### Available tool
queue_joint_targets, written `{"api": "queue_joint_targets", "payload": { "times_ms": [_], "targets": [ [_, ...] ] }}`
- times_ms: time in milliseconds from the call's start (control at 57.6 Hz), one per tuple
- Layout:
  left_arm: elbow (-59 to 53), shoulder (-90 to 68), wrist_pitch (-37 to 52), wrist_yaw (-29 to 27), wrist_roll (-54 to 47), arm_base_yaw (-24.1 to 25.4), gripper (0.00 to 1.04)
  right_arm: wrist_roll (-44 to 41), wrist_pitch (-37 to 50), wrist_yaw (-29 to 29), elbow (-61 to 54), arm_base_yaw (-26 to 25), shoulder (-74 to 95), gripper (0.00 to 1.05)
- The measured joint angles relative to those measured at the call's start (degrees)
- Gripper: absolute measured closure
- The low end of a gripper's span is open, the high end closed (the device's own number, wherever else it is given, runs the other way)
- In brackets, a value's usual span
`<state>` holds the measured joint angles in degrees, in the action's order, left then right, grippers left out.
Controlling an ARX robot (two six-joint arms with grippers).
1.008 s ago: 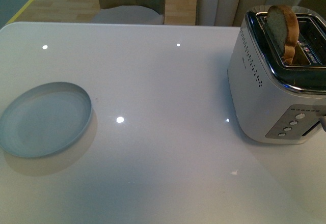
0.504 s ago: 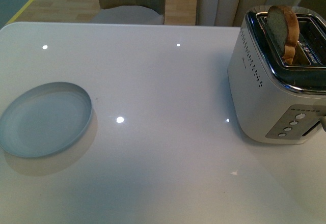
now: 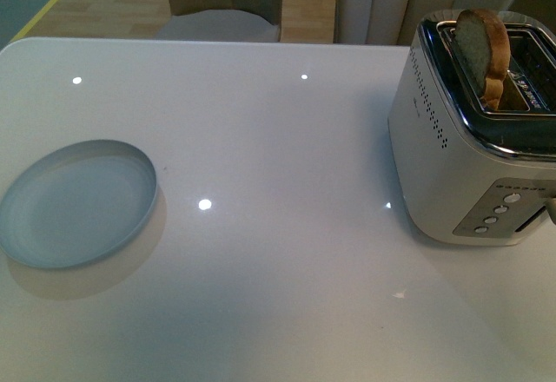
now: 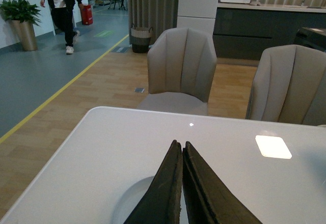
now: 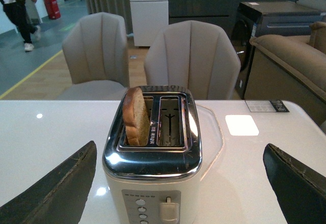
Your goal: Left arm holds plate, right arm toasts bread
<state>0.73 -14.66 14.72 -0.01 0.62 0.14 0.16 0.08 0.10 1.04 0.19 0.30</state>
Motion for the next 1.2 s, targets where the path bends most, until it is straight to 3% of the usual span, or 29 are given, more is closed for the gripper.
{"api": "queue_joint_targets", "payload": {
  "times_ms": [226, 330, 695, 938, 1199],
  "targets": [
    [0.0, 4.4, -4.5, 0.0, 0.0, 0.0, 1.02, 0.0, 0.0, 0.0, 0.0, 0.0, 0.0, 0.09],
    [0.0, 12.5, -13.9, 0.0, 0.0, 0.0, 1.02, 0.0, 0.0, 0.0, 0.0, 0.0, 0.0, 0.09],
    [0.0, 14.3, -14.6, 0.0, 0.0, 0.0, 1.02, 0.0, 0.0, 0.0, 0.0, 0.0, 0.0, 0.09],
    [0.0, 14.3, -14.6, 0.0, 0.0, 0.0, 0.61, 0.0, 0.0, 0.0, 0.0, 0.0, 0.0, 0.09],
    [0.0, 14.3, -14.6, 0.0, -0.1, 0.0, 0.06, 0.0, 0.0, 0.0, 0.0, 0.0, 0.0, 0.09]
  ]
}}
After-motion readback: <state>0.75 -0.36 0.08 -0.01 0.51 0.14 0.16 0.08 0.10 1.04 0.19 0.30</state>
